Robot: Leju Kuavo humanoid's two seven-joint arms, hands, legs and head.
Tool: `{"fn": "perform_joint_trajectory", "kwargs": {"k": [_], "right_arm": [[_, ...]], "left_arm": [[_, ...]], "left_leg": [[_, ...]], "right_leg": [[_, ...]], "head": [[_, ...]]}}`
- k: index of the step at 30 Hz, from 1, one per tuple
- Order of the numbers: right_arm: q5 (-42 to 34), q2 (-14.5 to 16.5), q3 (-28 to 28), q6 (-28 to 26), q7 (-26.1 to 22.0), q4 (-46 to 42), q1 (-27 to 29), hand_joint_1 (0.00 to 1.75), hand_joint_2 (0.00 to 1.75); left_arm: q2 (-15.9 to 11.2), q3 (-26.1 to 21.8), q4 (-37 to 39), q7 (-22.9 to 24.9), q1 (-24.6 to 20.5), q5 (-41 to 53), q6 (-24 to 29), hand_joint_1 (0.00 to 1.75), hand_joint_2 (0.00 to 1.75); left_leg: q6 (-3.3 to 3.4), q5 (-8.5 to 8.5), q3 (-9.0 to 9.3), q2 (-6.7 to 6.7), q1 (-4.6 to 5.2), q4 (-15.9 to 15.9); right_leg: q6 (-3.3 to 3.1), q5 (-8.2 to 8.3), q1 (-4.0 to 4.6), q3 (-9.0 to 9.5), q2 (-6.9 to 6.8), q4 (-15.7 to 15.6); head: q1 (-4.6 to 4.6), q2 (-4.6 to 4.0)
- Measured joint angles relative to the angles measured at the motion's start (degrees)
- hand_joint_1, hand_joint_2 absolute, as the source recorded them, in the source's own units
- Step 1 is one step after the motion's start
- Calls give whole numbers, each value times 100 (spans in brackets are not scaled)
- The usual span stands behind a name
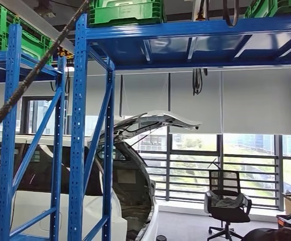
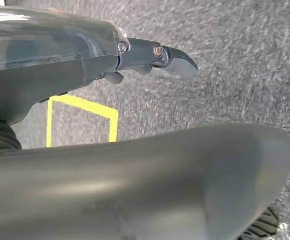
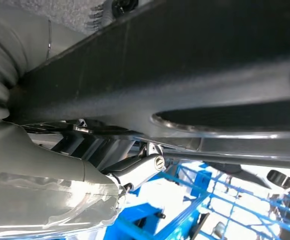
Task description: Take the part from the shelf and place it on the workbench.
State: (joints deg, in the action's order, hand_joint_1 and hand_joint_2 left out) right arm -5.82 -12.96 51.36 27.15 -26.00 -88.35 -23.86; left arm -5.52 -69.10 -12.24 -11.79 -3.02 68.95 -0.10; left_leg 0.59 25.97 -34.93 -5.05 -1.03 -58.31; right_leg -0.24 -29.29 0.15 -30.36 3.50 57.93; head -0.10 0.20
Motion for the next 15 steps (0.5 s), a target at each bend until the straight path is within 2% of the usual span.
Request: {"fn": "perform_joint_trajectory", "kwargs": {"k": [1,2,3,4,5,6,7,8,9,10,12,13,14,15], "right_arm": [[20,14,0,-26,-29,12,-11,175,175],[41,34,1,-55,-58,23,-29,175,175],[56,57,0,-79,-85,31,-52,175,175],[65,78,-1,-100,-103,37,-71,175,175],[76,92,-1,-115,-116,45,-83,175,175],[88,98,-2,-125,-121,56,-86,175,175],[103,101,-1,-132,-122,68,-84,175,175],[121,106,-1,-135,-122,82,-83,175,175],[136,114,0,-138,-123,92,-84,175,175],[149,124,1,-138,-123,97,-89,175,175],[172,139,0,-138,-122,99,-109,175,175],[183,143,0,-136,-119,99,-122,175,175],[192,143,1,-133,-114,100,-135,175,175],[199,141,1,-129,-109,102,-144,175,175]], "left_arm": [[-26,-26,-2,-15,14,-19,2,0,175],[-50,-50,-5,-25,32,-32,4,0,175],[-72,-70,-7,-27,46,-40,6,0,175],[-98,-85,-9,-22,48,-44,8,0,175],[-114,-97,-11,-17,42,-48,8,0,175],[-128,-110,-14,-13,32,-51,5,0,175],[-136,-124,-17,-11,27,-54,3,0,175],[-137,-138,-19,-11,33,-58,1,0,175],[-137,-151,-21,-11,45,-63,-1,0,175],[-139,-163,-24,-11,57,-68,-1,0,175],[-142,-185,-31,-15,57,-80,-1,0,175],[-141,-195,-34,-15,47,-85,-1,0,175],[-136,-201,-36,-11,41,-87,0,0,175],[-124,-205,-37,5,43,-80,2,0,175]], "left_leg": [[-39,-22,-23,-51,-8,8],[-70,-2,-52,-28,-3,-10],[-96,76,-107,50,5,-98],[-120,224,-205,160,11,-306],[-141,421,-340,290,9,-620],[-167,616,-494,366,4,-1007],[-191,752,-616,404,-3,-1344],[-211,793,-655,426,-10,-1516],[-226,734,-594,449,-18,-1483],[-234,581,-421,487,-24,-1211],[-222,273,15,701,-8,-422],[-185,196,150,805,10,-149],[-143,180,202,878,29,-16],[-95,197,189,886,51,-1]], "right_leg": [[-6,3,-4,2,-53,-48],[-29,14,-17,8,-117,-96],[-57,31,-31,11,-178,-145],[-84,49,-45,11,-248,-190],[-107,65,-45,1,-317,-197],[-114,70,-41,-12,-387,-195],[-115,71,-38,-20,-464,-191],[-114,72,-35,-24,-535,-187],[-112,71,-35,-26,-602,-181],[-104,67,-36,-25,-664,-172],[-62,41,-17,-30,-778,-129],[-32,28,2,-41,-827,-105],[-4,19,22,-51,-875,-85],[18,15,38,-58,-925,-73]], "head": [[0,0],[0,0],[1,0],[1,0],[2,0],[2,0],[2,0],[2,0],[2,0],[2,0],[2,0],[2,0],[1,0],[1,0]]}}
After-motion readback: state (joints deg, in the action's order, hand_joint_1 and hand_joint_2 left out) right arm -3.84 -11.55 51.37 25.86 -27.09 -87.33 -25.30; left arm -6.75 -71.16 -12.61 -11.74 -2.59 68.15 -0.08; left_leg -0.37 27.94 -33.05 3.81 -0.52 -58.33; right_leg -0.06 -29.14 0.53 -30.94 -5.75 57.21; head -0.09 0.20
